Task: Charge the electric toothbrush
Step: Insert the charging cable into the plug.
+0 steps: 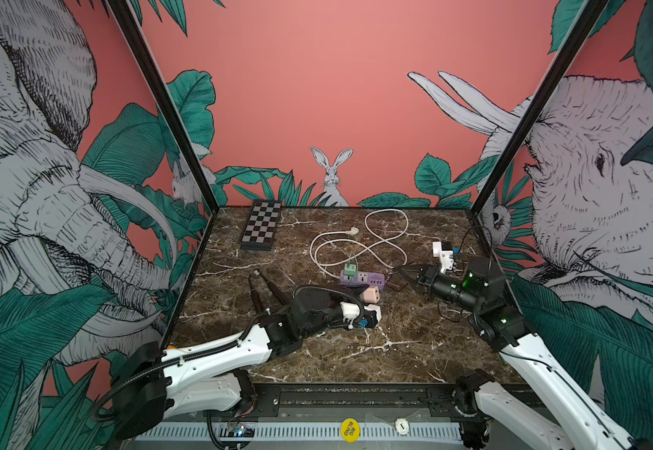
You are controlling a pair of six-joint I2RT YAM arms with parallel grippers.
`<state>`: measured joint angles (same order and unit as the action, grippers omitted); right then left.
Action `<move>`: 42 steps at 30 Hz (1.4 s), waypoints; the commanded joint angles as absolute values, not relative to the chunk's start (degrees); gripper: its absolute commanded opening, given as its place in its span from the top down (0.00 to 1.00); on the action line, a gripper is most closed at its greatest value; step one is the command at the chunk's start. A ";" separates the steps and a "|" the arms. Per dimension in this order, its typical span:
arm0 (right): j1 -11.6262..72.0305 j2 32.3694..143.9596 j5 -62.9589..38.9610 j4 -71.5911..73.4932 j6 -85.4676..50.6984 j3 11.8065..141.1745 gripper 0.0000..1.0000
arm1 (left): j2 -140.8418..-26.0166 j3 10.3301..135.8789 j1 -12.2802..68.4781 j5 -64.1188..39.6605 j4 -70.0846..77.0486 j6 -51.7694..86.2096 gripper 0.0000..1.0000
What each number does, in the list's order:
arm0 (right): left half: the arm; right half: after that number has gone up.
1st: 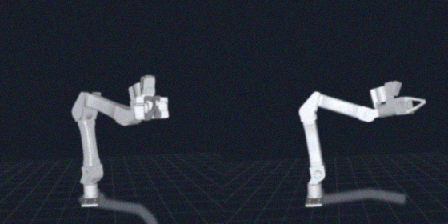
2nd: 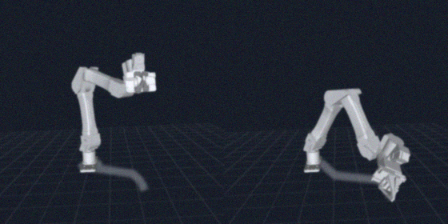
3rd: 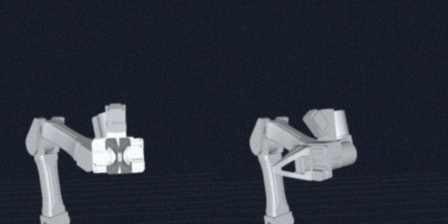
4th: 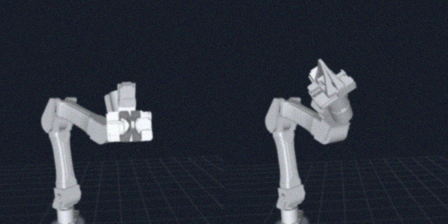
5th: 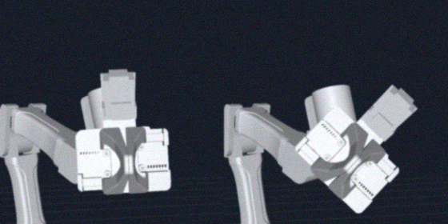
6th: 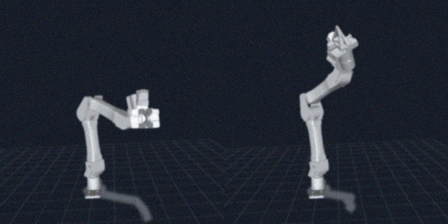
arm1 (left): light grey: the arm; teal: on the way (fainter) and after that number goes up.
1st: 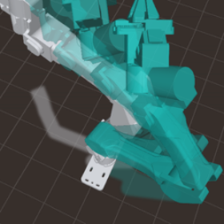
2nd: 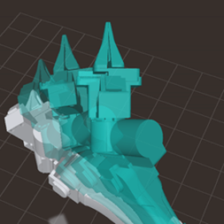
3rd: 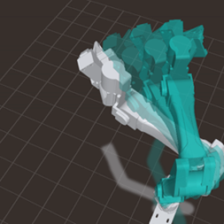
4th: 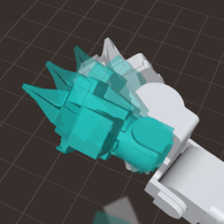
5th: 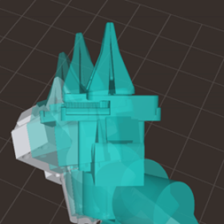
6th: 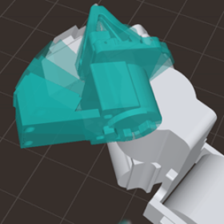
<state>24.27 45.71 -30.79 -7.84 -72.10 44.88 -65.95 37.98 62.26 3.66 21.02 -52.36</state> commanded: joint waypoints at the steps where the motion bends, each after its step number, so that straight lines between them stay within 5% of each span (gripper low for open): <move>1: 26.61 44.22 -22.06 -12.06 -73.95 47.57 1.00 | -67.72 38.95 62.50 11.35 31.09 -59.81 1.00; 16: 36.75 45.77 -4.55 -13.25 -81.86 44.53 1.00 | -75.59 40.25 61.62 16.04 42.29 -55.28 1.00; 42: 39.01 51.99 -1.83 -5.87 -86.30 46.08 1.00 | -77.26 40.08 62.14 16.87 40.64 -54.94 1.00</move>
<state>38.39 52.45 -3.16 -6.44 -86.24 43.97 -77.78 39.44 61.87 16.49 39.00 -54.87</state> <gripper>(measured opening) 0.051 0.439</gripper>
